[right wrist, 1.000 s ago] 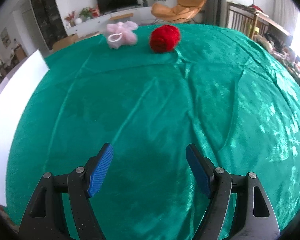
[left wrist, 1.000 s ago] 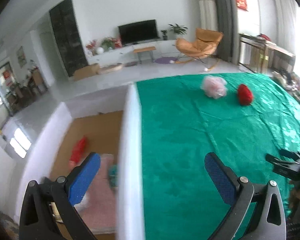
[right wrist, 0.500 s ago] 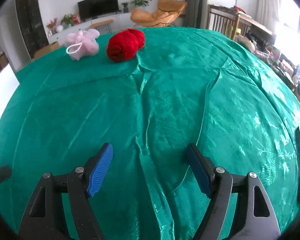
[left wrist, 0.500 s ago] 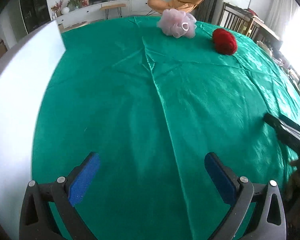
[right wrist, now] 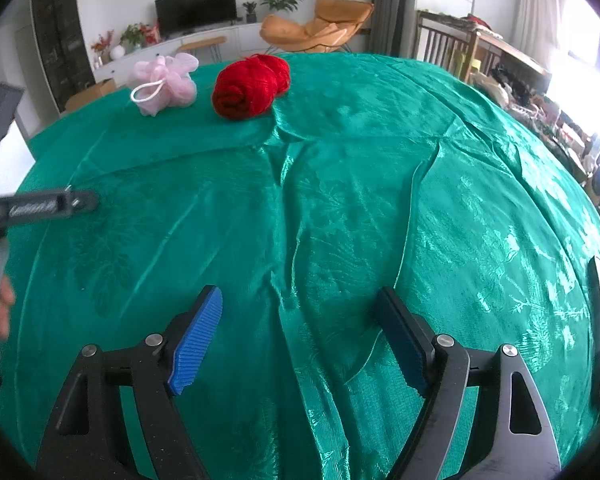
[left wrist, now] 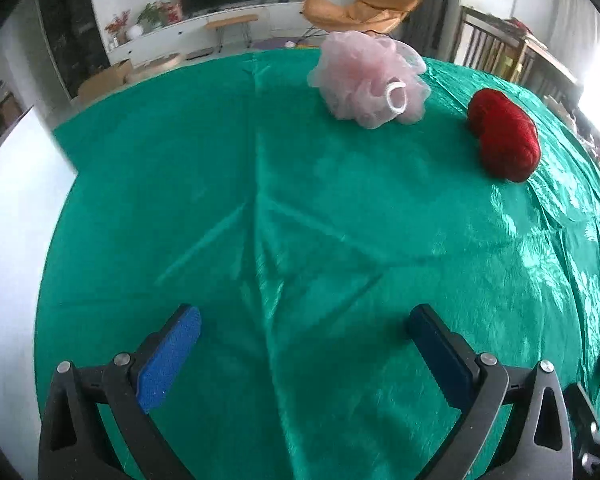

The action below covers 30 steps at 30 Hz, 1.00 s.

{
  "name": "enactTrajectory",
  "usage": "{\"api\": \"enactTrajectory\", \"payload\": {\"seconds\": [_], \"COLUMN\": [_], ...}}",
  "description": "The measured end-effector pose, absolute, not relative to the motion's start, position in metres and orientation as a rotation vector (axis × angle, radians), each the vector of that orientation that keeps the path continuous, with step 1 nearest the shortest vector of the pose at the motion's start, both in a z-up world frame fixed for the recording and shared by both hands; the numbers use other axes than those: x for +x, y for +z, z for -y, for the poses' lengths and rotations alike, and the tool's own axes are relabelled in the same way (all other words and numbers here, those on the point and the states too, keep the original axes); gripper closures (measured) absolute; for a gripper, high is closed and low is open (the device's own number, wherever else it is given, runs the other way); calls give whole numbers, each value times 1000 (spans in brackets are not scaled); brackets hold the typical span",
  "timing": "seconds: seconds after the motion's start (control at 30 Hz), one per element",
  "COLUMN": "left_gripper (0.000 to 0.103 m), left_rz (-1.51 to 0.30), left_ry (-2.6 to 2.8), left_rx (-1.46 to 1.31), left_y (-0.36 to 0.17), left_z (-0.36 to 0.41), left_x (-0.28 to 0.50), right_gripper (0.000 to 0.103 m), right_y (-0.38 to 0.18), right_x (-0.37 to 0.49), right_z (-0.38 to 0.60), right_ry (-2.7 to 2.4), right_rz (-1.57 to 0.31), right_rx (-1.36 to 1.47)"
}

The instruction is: Organize soft objects

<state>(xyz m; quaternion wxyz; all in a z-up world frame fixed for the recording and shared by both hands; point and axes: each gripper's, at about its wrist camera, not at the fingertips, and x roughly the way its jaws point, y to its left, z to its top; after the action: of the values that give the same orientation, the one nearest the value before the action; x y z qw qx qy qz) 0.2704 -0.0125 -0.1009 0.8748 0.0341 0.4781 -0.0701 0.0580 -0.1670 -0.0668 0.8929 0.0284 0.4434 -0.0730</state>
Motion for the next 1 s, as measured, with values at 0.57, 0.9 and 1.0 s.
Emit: {"api": "enactTrajectory", "payload": {"seconds": [0.57, 0.9, 1.0], "left_gripper": [0, 0, 0], "left_rz": [-922, -921, -921], "left_ry": [-177, -177, -177], "left_rx": [73, 73, 73], "left_y": [-104, -104, -104], "left_z": [11, 11, 11], "left_x": [267, 267, 267], "right_gripper": [21, 21, 21], "right_y": [-67, -67, -67], "right_x": [58, 58, 58], "right_z": [167, 167, 167], "right_ry": [-152, -152, -152], "right_rz": [-920, -920, -920], "right_rx": [59, 59, 59]}}
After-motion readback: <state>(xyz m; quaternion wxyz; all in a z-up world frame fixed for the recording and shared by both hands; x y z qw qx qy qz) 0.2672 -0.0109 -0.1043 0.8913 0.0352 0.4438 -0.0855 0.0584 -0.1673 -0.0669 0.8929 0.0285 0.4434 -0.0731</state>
